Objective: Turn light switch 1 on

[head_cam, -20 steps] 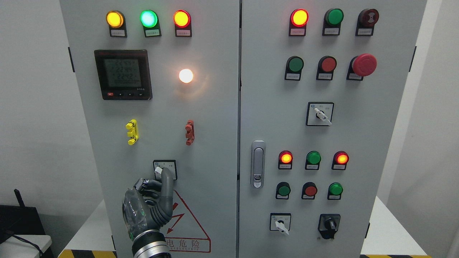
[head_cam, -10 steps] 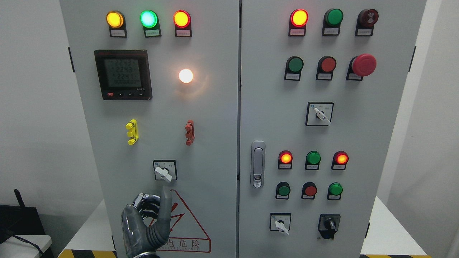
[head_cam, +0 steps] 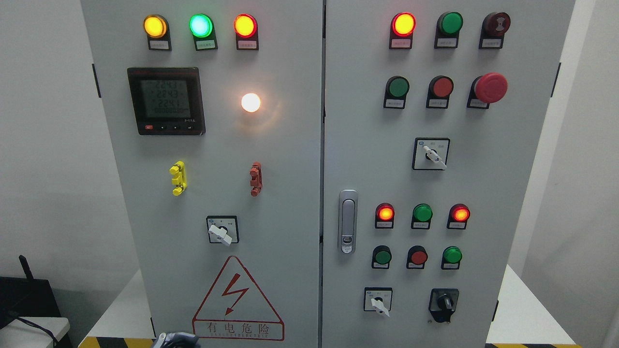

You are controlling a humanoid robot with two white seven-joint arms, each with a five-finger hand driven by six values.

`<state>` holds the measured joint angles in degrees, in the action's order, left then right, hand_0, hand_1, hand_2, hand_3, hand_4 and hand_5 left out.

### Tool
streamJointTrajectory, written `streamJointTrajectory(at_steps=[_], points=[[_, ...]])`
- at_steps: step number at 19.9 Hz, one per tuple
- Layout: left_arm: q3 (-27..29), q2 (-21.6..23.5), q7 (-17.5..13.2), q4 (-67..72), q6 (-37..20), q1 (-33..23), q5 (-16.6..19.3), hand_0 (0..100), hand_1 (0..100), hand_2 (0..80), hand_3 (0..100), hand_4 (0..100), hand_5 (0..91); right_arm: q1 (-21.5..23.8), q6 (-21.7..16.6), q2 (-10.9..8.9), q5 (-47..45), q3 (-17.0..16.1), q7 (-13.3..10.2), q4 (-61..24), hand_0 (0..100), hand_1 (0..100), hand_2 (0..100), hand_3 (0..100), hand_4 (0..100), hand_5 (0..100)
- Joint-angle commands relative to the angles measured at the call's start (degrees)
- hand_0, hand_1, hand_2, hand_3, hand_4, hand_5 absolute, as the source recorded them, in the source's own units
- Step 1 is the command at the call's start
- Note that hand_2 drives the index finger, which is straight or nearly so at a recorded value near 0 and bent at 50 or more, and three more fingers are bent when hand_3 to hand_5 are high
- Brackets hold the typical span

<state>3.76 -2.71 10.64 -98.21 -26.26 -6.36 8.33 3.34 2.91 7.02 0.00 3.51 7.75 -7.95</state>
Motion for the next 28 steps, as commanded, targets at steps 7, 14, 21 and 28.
streamJointTrajectory(at_steps=[7, 14, 21, 28], points=[[37.5, 3.7, -11.3, 54.0, -15.7, -10.9, -6.3, 20, 7, 0.0, 19, 28, 11.4, 0.0, 0.0, 0.01, -1.0, 0.0, 0.1, 0.0, 12, 39, 0, 0, 0, 0], [36.6, 7.2, -12.7, 77.9, -14.0, -15.3, -5.6, 27, 6, 0.0, 10, 19, 3.9, 0.0, 0.0, 0.01, -1.0, 0.0, 0.1, 0.0, 12, 39, 0, 0, 0, 0], [19.4, 6.7, -14.9, 85.6, 9.1, -12.9, -5.9, 31, 13, 0.0, 0, 10, 0.0, 0.0, 0.0, 0.01, -1.1, 0.0, 0.1, 0.0, 12, 39, 0, 0, 0, 0], [8.6, 4.5, -14.9, 88.0, 20.7, -7.5, -5.3, 34, 15, 0.0, 0, 2, 0.0, 0.0, 0.0, 0.01, -1.0, 0.0, 0.1, 0.0, 12, 39, 0, 0, 0, 0]])
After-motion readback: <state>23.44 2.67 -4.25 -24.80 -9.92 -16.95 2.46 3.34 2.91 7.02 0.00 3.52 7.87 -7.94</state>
